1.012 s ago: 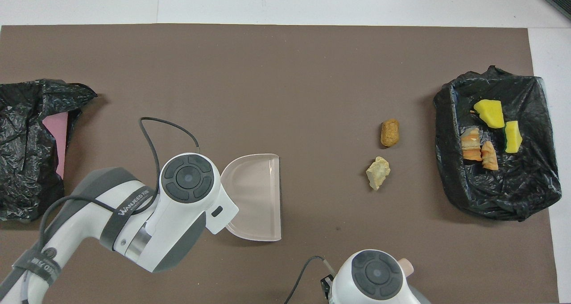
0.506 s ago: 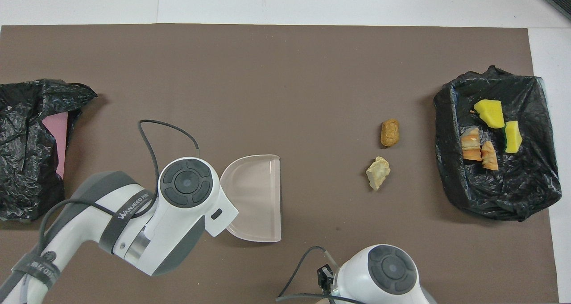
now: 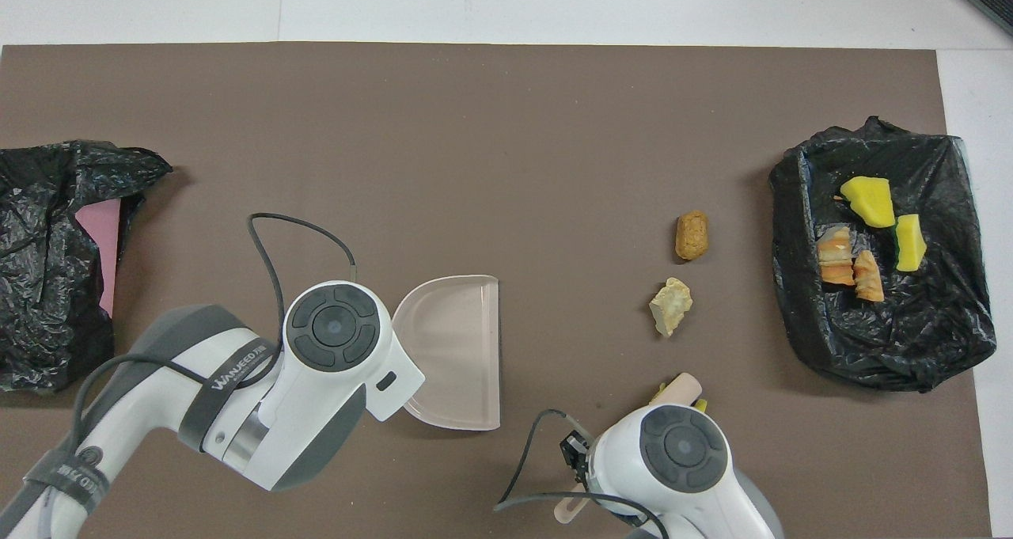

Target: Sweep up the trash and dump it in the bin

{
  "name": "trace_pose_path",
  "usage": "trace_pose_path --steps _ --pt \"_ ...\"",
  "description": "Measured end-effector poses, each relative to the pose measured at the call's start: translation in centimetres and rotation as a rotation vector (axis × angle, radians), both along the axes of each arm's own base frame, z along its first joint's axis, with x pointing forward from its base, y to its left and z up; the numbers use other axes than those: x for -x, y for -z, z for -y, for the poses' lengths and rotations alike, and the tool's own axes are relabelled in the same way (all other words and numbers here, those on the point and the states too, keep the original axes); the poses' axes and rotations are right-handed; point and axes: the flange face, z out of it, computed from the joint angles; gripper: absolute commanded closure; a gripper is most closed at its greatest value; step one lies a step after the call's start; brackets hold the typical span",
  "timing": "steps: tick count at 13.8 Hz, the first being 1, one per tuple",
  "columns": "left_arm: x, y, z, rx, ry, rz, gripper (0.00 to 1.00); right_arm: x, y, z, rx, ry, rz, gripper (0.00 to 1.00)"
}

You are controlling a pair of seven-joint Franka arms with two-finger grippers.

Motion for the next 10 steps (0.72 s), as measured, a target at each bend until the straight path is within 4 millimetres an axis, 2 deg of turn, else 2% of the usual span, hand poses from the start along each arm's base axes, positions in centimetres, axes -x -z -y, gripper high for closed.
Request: trace_pose_path --steps 3,5,8,10 --pt "-0.1 0.0 0.1 0.006 0.001 0.008 1.0 -5.7 -2.5 -2.4 -0.016 -0.02 0.05 1.0" --pt "-0.1 0.1 0.1 0.011 -0.014 0.018 1.0 -8.5 -4.5 -3.1 0.016 -0.065 0.063 1.0" --pt "-0.1 0.2 0.1 0.012 -0.037 0.024 1.0 -12.0 -6.7 -1.8 0.049 -0.187 0.079 1.0" --pt "0.0 0.2 0.1 0.011 -0.063 0.028 1.0 -13.3 -6.3 0.1 0.088 -0.318 0.067 1.0"
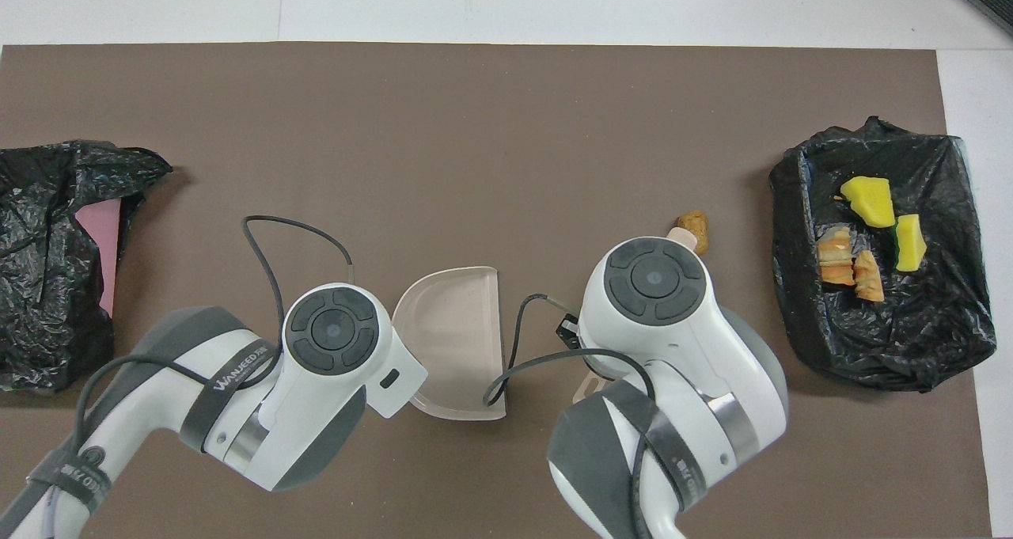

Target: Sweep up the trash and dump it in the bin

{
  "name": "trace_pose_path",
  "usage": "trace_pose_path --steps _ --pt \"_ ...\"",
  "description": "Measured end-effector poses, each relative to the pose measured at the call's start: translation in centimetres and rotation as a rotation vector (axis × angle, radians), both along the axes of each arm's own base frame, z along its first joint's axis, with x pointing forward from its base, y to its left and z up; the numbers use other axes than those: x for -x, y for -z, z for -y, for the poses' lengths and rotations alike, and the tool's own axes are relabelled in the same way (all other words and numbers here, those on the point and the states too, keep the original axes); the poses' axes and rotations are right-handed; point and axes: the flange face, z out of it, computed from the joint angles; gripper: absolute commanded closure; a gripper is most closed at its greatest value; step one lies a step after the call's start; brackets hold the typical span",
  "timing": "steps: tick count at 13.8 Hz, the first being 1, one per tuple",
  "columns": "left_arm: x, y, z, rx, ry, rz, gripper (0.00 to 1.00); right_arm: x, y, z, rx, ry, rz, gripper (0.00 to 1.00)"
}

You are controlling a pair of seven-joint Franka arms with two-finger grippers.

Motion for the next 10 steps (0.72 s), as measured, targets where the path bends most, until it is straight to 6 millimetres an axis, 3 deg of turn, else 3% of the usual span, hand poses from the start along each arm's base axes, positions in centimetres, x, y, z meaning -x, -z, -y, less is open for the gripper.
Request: trace_pose_path --steps 5,10 --pt "0.1 0.0 0.1 -0.003 -0.091 0.017 1.0 -1.0 1.0 5.4 0.019 -0.318 -0.153 1.0" --pt "0.2 0.1 0.2 -0.004 -0.111 0.02 1.0 -2.8 0.6 12.5 0.032 -0.403 -0.188 1.0"
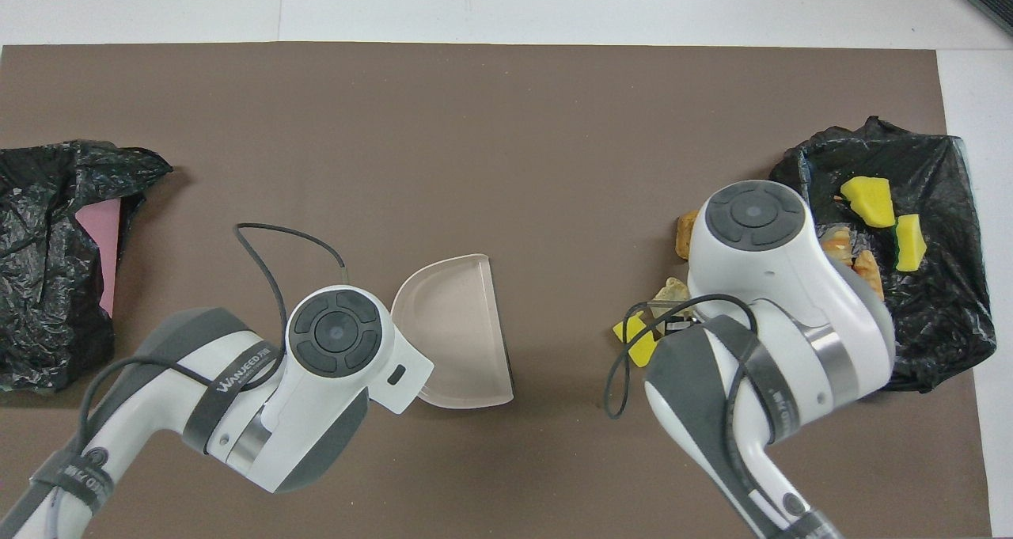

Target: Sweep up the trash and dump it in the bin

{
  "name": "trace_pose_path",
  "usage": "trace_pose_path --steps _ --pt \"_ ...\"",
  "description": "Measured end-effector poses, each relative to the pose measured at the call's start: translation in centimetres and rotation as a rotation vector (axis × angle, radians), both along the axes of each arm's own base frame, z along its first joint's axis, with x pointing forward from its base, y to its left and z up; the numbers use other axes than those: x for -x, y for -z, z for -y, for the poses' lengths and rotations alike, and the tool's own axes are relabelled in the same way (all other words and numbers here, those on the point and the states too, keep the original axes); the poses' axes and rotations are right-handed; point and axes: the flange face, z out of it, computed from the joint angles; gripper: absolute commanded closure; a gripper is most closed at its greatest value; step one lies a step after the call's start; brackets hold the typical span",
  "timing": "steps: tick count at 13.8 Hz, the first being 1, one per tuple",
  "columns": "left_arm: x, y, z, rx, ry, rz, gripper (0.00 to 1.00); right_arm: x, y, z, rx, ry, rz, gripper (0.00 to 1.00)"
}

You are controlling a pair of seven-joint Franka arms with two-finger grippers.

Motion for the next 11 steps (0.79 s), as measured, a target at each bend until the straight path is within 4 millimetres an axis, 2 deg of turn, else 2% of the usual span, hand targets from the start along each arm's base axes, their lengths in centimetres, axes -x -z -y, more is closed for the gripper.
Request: trace_pose_path --steps 2,4,7,11 --pt "0.4 0.1 0.3 -0.003 -0.03 0.005 1.0 0.0 1.2 3.1 -0.039 -0.034 0.005 1.0" --pt "0.9 0.0 0.7 -0.003 -0.049 0.011 1.0 0.8 2.9 4.7 -0.066 -0.078 -0.008 1.0" --pt "1.3 0.2 0.8 -0.007 -0.053 0.01 1.0 3.1 4.6 5.3 -0.078 -0.132 -0.058 1.0" --pt "2.2 0.6 1.7 -0.006 -0.044 0.013 1.0 6.3 5.1 5.8 -0.091 -0.131 -0.085 1.0"
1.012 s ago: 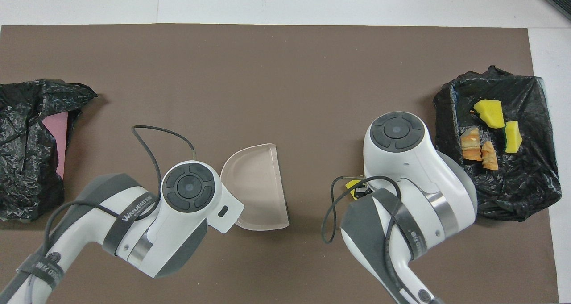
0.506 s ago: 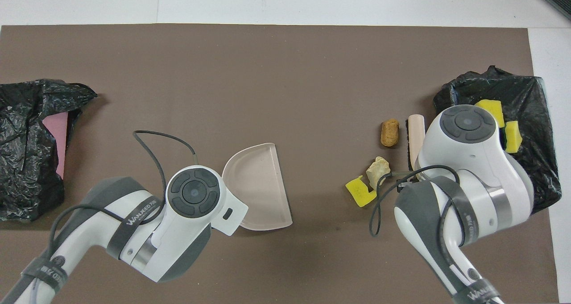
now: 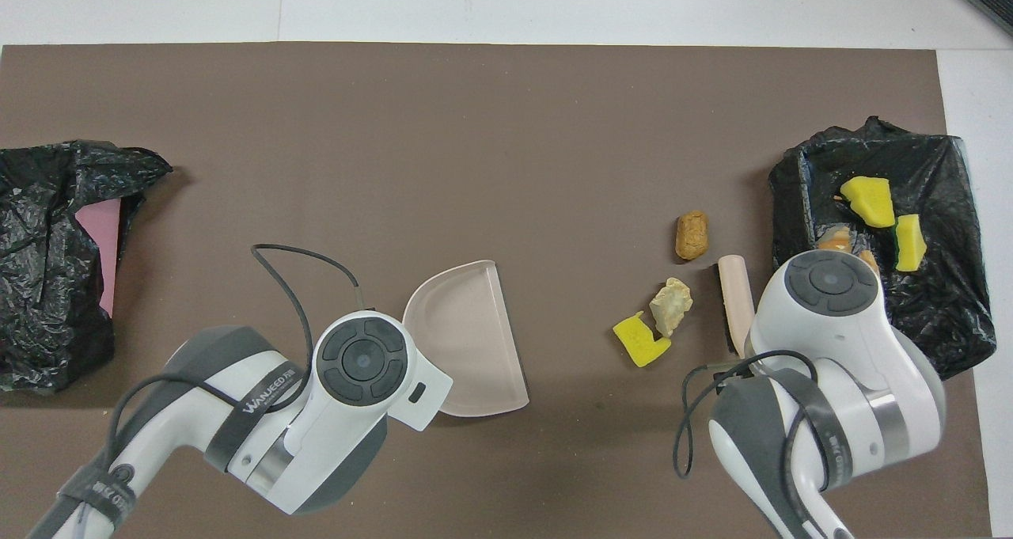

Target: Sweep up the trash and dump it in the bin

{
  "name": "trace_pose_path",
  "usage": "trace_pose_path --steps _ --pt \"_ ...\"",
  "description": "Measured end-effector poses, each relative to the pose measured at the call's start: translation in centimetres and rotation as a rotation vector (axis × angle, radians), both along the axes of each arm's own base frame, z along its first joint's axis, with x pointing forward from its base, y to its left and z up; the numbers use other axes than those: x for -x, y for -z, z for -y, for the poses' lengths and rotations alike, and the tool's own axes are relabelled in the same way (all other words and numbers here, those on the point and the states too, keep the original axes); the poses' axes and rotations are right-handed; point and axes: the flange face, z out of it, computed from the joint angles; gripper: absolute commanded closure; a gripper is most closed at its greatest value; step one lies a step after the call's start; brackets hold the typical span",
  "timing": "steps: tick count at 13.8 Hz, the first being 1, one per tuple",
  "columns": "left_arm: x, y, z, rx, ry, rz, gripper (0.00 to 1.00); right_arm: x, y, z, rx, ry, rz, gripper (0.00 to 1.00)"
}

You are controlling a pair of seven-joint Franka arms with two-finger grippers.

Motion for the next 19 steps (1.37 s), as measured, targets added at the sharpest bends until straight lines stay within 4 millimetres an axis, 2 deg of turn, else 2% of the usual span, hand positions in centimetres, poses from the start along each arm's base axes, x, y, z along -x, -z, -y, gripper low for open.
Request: trace_pose_path --steps 5,8,10,12,15,17,19 --pt "-0.1 0.0 0.1 0.009 0.003 0.009 1.0 3.0 0.4 -3.1 -0.072 -0.007 -0.03 1.0" --pt "0.0 0.3 0.1 0.015 0.007 0.016 1.0 4.0 1.2 -6.5 -0.136 -0.023 -0.01 1.0" --pt "0.0 0.4 0.2 0.022 0.01 0.022 1.0 4.7 1.1 -9.7 -0.199 -0.023 0.017 1.0" --pt "0.1 0.6 0.1 0.027 0.016 0.026 1.0 5.9 0.9 -13.8 -0.249 0.01 0.055 1.0" --pt "0.2 0.9 0.3 0.033 0.03 0.031 1.0 7.5 2.1 -20.1 -0.284 0.069 0.102 1.0" --pt "0.5 1.6 0.8 0.047 0.046 0.042 1.0 6.7 2.1 -23.0 -0.285 0.116 0.122 1.0" --pt "0.3 2.0 1.0 0.063 0.052 0.057 1.0 4.7 1.0 -24.7 -0.297 0.154 0.137 1.0"
